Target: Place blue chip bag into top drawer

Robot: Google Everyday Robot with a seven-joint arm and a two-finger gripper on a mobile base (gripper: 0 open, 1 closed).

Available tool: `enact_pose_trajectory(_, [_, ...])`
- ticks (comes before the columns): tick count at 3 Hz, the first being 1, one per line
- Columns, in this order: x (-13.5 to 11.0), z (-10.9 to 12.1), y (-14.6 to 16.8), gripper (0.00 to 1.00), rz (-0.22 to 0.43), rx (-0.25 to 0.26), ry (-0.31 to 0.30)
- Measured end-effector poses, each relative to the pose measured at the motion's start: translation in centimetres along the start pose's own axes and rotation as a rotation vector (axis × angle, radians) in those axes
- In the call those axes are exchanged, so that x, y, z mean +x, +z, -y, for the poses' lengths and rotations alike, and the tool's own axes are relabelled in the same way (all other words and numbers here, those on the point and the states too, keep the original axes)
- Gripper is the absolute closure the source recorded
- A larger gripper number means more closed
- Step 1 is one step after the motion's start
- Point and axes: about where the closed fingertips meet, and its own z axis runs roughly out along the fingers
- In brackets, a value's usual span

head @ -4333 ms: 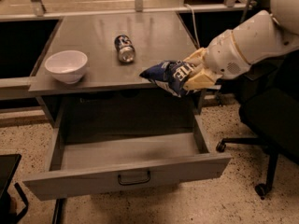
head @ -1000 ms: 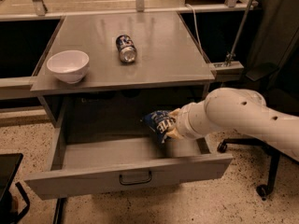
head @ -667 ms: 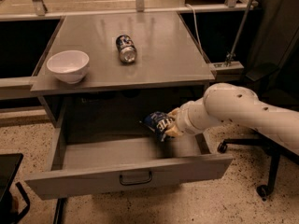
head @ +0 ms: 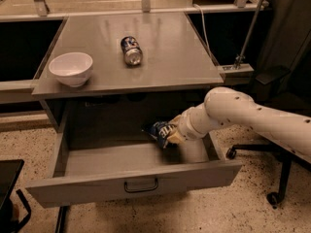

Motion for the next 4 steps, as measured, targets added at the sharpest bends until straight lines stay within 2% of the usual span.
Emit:
enact_pose_trajectory(3, [0.00,0.00,0.01,0.15,0.000,0.000,0.000])
enact_pose_trajectory(4, [0.00,-0.01,0.01,0.00,0.000,0.000,0.000])
